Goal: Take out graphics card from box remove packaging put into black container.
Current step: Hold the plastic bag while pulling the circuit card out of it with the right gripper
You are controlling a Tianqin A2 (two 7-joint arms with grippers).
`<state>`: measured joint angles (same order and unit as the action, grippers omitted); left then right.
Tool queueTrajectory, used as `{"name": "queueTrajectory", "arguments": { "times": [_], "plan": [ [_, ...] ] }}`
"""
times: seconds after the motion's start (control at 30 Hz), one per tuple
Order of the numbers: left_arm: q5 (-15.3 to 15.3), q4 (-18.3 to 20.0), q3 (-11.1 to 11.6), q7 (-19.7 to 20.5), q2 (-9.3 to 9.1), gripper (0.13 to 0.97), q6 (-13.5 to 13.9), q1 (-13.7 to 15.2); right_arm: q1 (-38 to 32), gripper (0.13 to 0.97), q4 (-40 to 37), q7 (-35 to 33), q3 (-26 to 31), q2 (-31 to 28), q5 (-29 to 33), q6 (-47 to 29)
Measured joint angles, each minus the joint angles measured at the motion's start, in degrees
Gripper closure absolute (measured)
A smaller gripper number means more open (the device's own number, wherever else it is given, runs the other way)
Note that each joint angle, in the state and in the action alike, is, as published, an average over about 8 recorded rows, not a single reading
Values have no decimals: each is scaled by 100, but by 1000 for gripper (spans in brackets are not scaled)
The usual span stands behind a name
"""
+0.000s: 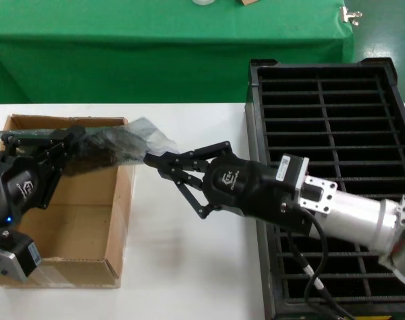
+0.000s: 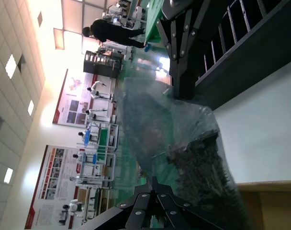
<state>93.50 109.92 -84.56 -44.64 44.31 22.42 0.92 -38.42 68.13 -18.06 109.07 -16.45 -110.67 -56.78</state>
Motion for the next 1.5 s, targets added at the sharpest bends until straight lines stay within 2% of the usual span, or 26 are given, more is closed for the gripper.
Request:
{"name": "queueTrajectory", "arguments": {
  "times": [0.6, 1.1, 1.5],
  "plan": [
    [0, 0, 0, 0, 0, 958, 0, 0, -909, 961, -1049, -321, 151, 142, 221, -535],
    [0, 0, 0, 0, 0, 958, 0, 0, -790, 961, -792, -326, 216, 11, 302, -746],
    [0, 0, 0, 0, 0, 958, 0, 0, -769, 961, -550, -270, -141, -423, 158, -704]
  ]
}}
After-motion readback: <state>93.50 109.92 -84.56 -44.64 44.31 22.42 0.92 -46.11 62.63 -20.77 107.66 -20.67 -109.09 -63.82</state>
